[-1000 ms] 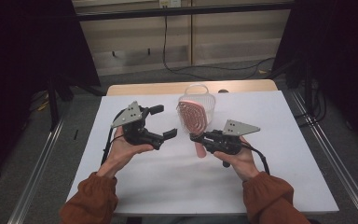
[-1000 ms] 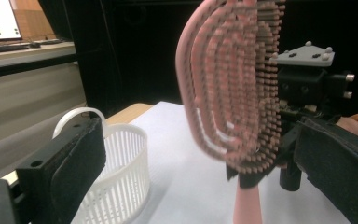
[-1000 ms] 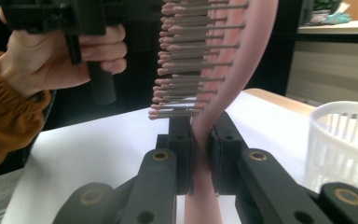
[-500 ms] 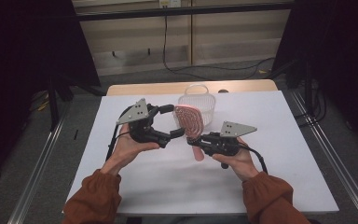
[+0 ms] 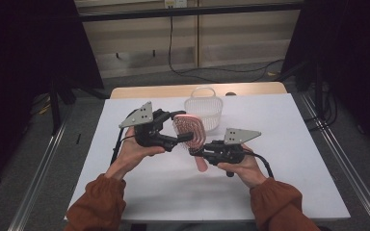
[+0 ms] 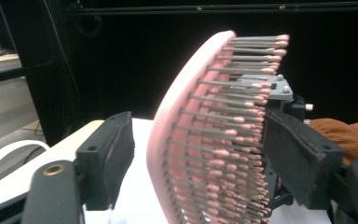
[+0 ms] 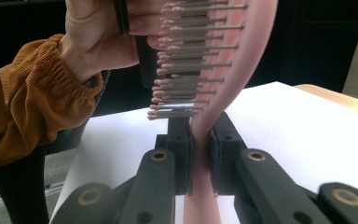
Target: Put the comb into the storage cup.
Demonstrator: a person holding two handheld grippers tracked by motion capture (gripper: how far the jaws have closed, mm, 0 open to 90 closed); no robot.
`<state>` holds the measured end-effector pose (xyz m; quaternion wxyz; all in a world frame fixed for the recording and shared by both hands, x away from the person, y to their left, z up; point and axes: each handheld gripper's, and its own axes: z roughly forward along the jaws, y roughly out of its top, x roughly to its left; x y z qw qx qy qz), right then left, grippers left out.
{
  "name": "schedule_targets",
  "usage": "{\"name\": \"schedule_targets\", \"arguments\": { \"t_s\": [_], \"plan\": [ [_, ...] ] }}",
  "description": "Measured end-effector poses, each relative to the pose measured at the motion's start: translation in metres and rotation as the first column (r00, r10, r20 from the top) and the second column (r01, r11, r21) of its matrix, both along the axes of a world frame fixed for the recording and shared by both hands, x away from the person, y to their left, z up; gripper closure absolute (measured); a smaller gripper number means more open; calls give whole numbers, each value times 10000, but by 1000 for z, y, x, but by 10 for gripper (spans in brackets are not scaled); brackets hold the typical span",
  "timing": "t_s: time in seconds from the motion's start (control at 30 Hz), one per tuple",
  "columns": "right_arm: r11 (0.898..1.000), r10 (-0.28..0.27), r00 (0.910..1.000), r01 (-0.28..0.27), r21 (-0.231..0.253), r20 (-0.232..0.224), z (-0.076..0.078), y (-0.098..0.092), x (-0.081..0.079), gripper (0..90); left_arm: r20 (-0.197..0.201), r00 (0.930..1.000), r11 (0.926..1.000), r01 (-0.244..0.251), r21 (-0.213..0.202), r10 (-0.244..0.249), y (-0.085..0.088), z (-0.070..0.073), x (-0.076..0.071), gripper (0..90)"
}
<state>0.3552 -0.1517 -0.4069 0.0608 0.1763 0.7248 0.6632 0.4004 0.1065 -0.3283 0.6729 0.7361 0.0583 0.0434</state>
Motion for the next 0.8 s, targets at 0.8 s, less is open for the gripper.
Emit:
{"name": "schedule_targets", "arguments": {
  "t_s": [0.8],
  "plan": [
    [9987,503,9987,-503,37,-41,-1,2,-1,814,-102,9946,9944,1037,219,-1035,-7,-6,-1,465]
  ]
}}
